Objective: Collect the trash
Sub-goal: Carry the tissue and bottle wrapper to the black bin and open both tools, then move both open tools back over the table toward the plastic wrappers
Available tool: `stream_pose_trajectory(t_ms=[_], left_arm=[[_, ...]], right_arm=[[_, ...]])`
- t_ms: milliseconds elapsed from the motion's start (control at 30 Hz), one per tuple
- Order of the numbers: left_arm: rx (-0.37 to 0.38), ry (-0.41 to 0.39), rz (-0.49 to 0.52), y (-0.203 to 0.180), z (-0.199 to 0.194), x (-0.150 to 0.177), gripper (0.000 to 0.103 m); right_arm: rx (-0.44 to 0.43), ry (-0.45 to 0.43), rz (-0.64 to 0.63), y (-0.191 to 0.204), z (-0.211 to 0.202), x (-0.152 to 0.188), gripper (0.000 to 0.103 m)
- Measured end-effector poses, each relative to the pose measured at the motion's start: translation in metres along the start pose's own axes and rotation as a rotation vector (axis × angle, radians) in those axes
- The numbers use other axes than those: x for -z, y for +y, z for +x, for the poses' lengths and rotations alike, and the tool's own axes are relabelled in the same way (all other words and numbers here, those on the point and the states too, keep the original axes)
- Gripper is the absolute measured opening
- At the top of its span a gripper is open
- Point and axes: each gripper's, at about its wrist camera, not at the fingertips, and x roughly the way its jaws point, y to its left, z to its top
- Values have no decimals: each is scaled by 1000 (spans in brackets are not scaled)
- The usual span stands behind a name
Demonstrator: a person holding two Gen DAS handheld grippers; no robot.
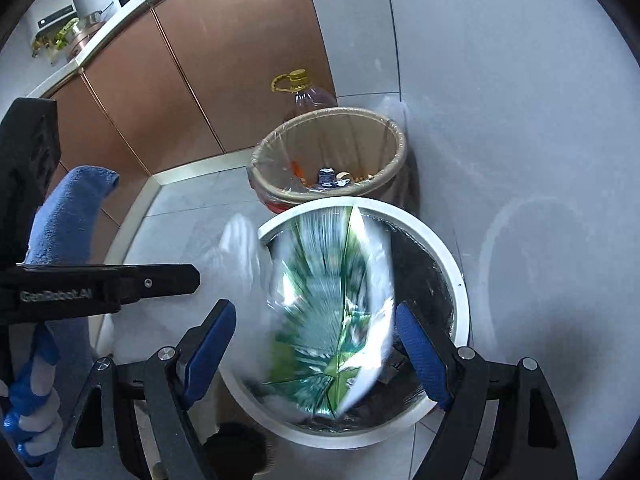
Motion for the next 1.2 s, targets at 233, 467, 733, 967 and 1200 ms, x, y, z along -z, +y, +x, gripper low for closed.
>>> stream_pose_trajectory(t_ms=[233,467,733,967,1200], left_arm=[[72,-52,-50,1,-25,3,43],[72,-178,-82,6,-96,25,43],[6,-399,-72,9,-213,86,43],[-47,-541,-96,25,-290,154,43],[-121,-636,-158,58,-344,228,43]], right_arm=[[27,-24,-19,9,-19,1,82],[-1,-88,4,28,-58,5,82],[-51,-220,-24,81,-131,13,82],[-141,-320,-124,138,-194,18,82],[-232,-388,-219,183,-240,31,82]])
